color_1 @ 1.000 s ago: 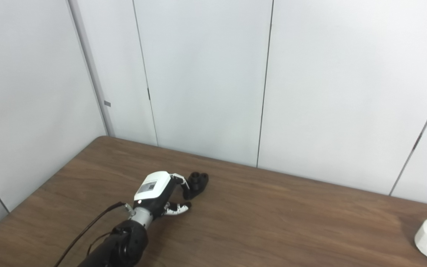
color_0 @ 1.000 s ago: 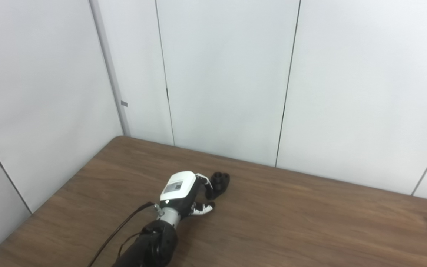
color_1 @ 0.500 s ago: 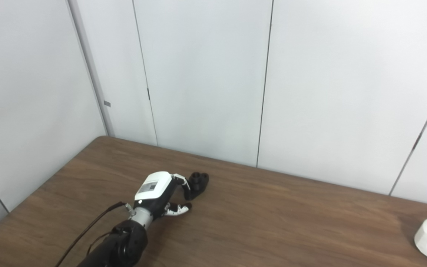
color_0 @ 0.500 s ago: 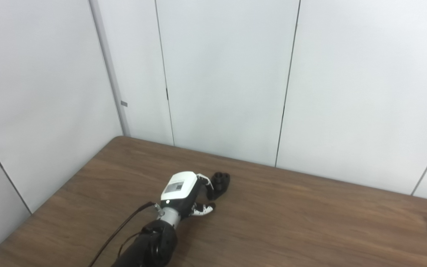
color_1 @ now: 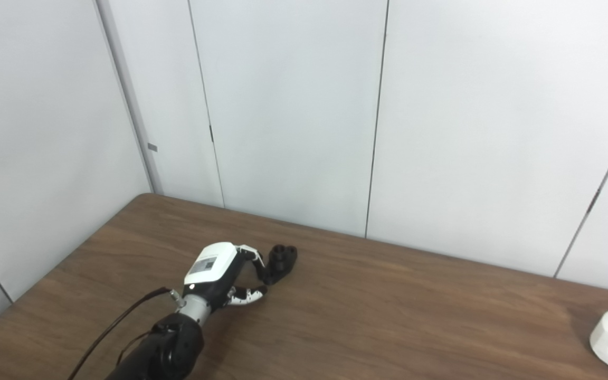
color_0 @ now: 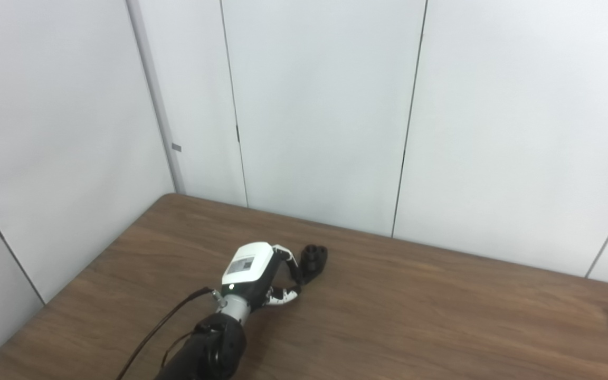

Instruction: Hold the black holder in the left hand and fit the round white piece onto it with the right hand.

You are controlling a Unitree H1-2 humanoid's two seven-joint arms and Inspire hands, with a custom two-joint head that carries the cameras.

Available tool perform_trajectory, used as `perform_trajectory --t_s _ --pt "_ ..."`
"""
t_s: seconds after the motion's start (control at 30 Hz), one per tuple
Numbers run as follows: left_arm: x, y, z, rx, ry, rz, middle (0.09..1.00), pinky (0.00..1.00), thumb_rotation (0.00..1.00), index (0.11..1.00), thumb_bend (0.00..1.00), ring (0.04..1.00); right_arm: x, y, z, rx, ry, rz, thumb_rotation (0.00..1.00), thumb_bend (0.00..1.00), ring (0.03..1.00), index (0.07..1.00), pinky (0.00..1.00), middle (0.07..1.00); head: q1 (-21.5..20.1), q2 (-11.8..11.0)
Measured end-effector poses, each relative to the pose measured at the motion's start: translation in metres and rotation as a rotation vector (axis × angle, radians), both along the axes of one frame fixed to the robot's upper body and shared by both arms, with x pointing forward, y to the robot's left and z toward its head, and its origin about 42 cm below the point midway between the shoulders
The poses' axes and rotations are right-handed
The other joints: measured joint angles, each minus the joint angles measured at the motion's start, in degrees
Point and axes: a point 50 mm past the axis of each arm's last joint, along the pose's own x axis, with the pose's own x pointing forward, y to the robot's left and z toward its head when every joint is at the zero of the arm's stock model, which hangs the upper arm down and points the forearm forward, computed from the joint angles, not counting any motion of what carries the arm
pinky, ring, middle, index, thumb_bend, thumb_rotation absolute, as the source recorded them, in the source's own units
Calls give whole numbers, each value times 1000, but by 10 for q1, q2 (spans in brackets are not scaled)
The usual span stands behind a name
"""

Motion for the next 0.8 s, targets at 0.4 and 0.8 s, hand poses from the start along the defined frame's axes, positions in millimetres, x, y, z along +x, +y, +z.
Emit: perform_trajectory --t_s 0.4,0.8 --pt "-3 12 9 -89 -30 82 796 999 47 483 519 828 2 2 -1 -5 -2 4 783 340 830 837 663 845 -2 0" --pt "-4 1 2 -165 44 219 930 1000 237 827 947 910 3 3 -1 -5 -1 4 751 312 821 836 651 838 -3 2"
